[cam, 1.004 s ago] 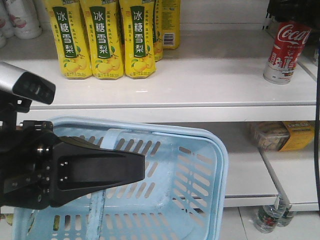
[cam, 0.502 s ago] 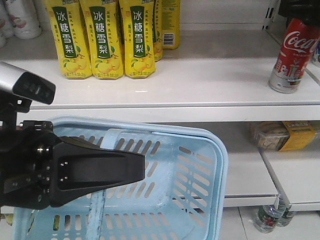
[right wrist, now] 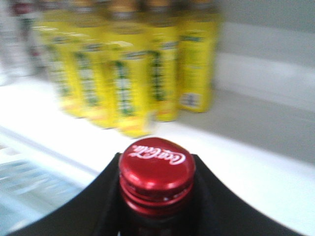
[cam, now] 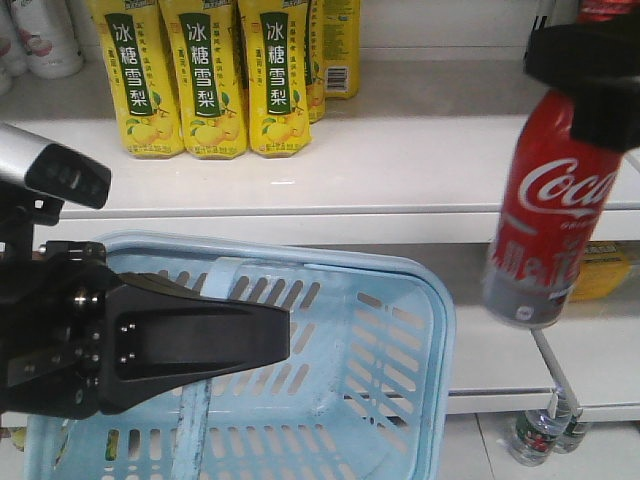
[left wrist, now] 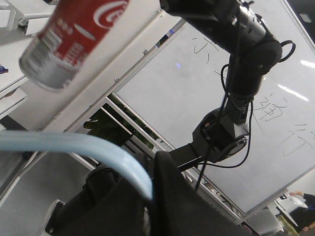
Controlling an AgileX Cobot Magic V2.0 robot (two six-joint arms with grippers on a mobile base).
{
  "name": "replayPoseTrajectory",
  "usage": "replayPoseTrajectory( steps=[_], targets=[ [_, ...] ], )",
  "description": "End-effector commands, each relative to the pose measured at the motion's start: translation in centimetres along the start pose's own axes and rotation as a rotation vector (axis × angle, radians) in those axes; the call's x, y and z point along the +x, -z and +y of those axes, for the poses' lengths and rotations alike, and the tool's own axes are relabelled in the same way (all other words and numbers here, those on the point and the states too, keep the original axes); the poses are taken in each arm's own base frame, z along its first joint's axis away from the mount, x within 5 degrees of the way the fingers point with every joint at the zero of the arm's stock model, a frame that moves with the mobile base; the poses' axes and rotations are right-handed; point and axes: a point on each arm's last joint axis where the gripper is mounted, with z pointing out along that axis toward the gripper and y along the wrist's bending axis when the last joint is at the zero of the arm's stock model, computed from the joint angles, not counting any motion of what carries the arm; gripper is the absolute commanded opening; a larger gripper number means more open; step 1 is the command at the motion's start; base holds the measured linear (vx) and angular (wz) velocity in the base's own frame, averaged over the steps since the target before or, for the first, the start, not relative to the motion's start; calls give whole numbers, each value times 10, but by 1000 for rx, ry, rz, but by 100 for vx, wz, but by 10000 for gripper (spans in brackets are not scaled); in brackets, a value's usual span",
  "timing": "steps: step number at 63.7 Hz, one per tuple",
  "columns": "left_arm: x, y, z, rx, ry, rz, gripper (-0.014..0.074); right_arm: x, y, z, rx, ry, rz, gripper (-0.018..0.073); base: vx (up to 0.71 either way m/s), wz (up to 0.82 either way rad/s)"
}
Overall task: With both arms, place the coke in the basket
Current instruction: 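Move the held bottle over the basket held by the left gripper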
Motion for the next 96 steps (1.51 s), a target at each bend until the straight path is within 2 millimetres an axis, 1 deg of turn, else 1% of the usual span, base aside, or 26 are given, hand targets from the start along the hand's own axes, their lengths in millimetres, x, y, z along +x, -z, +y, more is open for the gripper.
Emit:
replayPoseTrajectory(
  steps=[1,5,8,12,19,25,41,47,57,67,88,96],
  targets=[
    [-8,1,-18,89,-14,-62,-6,-3,-1,21,-126,31,-79,-5,0,0],
    [-8,1,-18,89,-14,-62,-6,13,-13,34,-180,40,-25,-5,0,0],
    [-8,1,-18,89,-14,-62,-6,23,-21,40,-197,34,-6,-5,0,0],
    [-8,1,-18,89,-14,-62,-6,36,-31,44,-206,27,12,-5,0,0],
    [-8,1,-18,89,-14,-62,-6,53,-47,51,-243,-26,-6,-5,0,0],
    [-8,1,-18,89,-14,-62,-6,61,-57,57,-272,-23,-28,-5,0,0],
    [-8,1,-18,89,-14,-62,-6,68,-81,67,-290,-5,-18,-5,0,0],
    [-8,1,-18,89,-14,-62,-6,72,-86,68,-284,9,3,-3,0,0],
    [-8,1,-18,89,-14,-62,-6,74,-90,69,-281,23,10,15,0,0],
    [-8,1,-18,89,-14,-62,-6,73,-90,69,-279,31,8,90,0,0],
    [-8,1,-18,89,-14,-62,-6,73,-90,69,-278,33,7,377,0,0],
    [-8,1,-18,89,-14,-62,-6,74,-90,69,-278,33,8,434,0,0]
  ],
)
